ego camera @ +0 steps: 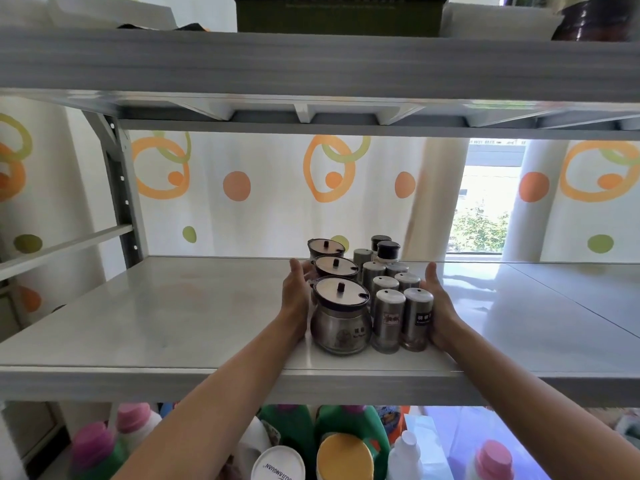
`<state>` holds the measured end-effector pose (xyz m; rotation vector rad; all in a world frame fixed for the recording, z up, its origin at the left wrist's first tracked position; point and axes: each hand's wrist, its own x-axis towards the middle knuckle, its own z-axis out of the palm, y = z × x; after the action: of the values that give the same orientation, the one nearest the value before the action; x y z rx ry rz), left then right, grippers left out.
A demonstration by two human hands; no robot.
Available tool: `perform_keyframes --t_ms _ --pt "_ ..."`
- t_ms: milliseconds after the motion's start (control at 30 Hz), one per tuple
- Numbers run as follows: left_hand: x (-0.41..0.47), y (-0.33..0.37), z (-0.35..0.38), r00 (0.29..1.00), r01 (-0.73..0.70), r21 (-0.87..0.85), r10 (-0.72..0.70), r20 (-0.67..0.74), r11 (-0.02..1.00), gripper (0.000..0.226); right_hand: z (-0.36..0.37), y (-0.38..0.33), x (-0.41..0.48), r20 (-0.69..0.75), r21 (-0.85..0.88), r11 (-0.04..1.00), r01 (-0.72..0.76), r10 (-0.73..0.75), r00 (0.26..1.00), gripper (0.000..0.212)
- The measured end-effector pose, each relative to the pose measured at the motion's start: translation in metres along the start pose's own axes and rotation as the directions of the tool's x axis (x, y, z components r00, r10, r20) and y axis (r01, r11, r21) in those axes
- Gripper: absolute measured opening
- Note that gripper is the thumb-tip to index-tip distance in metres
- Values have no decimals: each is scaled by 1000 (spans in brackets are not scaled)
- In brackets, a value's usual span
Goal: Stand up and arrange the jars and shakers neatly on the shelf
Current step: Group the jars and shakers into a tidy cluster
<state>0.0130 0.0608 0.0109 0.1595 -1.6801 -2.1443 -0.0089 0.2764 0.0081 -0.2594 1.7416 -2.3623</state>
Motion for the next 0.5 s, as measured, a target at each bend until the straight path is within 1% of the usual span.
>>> perform_keyframes --t_ms 67,167,300,400,467,500 --pt "7 1 -6 999 -11 36 13 -49 999 58 -1 0 2 -26 -9 1000 12 -12 1000 72" --pt "20 1 -11 996 -3 20 5 -91 1000 57 -2 -2 8 -63 -16 1000 18 -19 998 79" --pt "34 0 -11 998 -14 9 15 -68 1000 58 -8 -1 24 -110 28 1000 0 4 994 79" --pt "46 -2 -10 998 -12 13 12 -63 1000 59 -10 -2 36 -101 126 992 -7 20 995 77" --pt "53 -4 -8 999 -5 24 6 -49 1000 60 -10 -3 44 -101 96 995 9 1 995 76" --pt "56 -5 -7 999 4 20 -4 -37 1000 61 -11 -3 49 -98 84 996 16 -8 995 72"
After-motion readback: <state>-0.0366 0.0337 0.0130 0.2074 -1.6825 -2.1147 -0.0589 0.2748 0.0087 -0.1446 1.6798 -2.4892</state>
